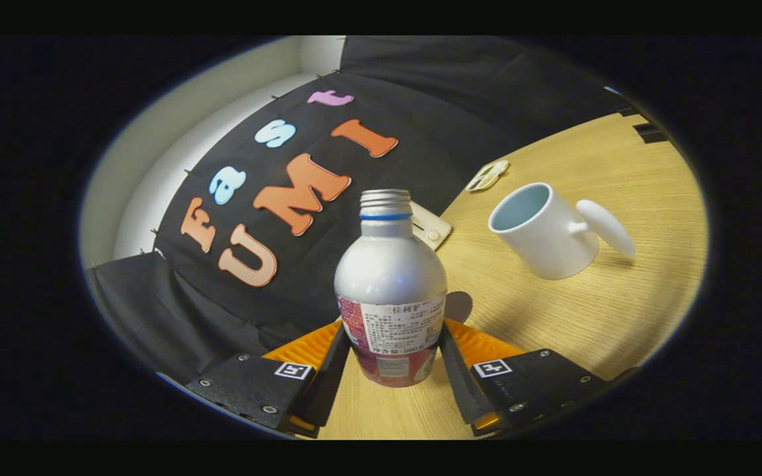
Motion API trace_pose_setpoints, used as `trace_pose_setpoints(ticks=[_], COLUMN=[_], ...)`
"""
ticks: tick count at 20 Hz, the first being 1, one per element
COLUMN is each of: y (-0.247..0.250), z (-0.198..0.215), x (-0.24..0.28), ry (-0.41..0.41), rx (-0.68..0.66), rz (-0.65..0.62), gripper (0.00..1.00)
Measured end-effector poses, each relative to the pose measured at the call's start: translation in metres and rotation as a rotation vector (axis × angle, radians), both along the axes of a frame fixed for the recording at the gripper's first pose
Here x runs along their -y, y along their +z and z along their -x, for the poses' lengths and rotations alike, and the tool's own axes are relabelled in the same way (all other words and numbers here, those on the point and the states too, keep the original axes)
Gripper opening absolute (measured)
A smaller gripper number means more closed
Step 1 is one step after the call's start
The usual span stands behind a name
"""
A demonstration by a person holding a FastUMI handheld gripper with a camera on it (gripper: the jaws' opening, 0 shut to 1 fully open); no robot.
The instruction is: Take the bottle from table, then pour the juice into the cup, finally place the bottle on the coaster
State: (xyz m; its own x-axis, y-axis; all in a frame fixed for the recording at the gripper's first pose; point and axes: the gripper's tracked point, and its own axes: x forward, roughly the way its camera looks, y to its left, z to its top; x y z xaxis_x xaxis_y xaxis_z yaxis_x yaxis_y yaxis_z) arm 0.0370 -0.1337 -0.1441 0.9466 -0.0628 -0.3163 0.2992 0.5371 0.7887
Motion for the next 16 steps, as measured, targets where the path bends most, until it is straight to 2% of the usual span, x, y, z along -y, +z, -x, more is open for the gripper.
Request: trace_pose_setpoints(ticks=[6, 10, 16], y=[0.014, 0.01, 0.018], z=[-0.01, -0.021, -0.032], x=[0.016, 0.028, 0.037], ry=[-0.07, -0.134, -0.184], rx=[0.066, 0.063, 0.099], rz=[-0.211, -0.341, -0.515], gripper=[0.74, 0.73, 0.73])
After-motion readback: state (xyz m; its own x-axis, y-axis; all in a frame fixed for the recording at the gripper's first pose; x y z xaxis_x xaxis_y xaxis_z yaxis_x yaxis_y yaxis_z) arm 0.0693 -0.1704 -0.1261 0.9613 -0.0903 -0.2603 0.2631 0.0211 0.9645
